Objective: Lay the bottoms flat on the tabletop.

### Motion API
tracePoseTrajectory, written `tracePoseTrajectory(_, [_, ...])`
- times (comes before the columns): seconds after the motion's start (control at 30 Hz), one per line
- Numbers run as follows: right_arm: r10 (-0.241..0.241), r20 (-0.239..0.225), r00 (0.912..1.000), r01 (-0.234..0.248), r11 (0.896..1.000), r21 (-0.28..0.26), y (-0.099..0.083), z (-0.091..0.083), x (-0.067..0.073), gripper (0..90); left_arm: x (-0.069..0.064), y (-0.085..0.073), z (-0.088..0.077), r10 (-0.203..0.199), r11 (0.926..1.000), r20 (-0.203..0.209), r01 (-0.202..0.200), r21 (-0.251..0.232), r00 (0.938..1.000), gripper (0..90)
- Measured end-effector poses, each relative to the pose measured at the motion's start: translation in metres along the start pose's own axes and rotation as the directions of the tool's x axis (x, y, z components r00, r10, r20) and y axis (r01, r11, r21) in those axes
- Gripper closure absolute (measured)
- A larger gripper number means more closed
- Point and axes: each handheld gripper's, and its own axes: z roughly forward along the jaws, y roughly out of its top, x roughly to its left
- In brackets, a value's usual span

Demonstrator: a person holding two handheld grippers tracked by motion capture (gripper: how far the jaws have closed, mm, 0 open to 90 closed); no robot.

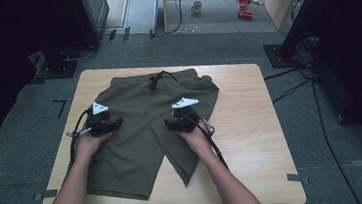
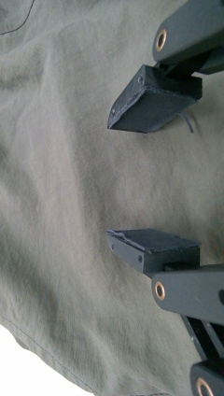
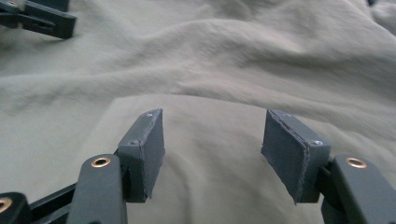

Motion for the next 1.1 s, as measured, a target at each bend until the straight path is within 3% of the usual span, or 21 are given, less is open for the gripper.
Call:
tracePoseTrajectory(0.17, [-0.031,-0.02,0.9993,0.031,0.999,0.01,0.005,0.006,0.013,39.8,0.0,0.0,0.0,0.0,1.0,0.0,0.0,0.0,1.0,40.0])
tracePoseTrajectory(0.33, [-0.018,-0.048,0.9987,0.019,1.0,0.019,0.007,0.012,0.022,39.7,0.0,0.0,0.0,0.0,1.0,0.0,0.0,0.0,1.0,40.0])
tracePoseTrajectory(0.63, [-0.04,-0.076,0.9963,0.043,0.998,0.042,0.006,0.021,0.038,38.9,0.0,0.0,0.0,0.001,1.0,0.0,-0.001,0.0,1.0,40.0])
tracePoseTrajectory(0.93, [-0.069,-0.06,0.9958,0.073,0.995,0.066,0.001,0.031,0.045,39.2,0.0,0.0,0.0,0.001,1.0,0.0,-0.001,0.0,1.0,40.0])
tracePoseTrajectory(1.1, [-0.1,-0.024,0.9947,0.101,0.992,0.072,-0.001,0.032,0.046,47.2,0.0,0.0,0.0,0.001,1.0,0.0,-0.001,0.0,1.0,40.0])
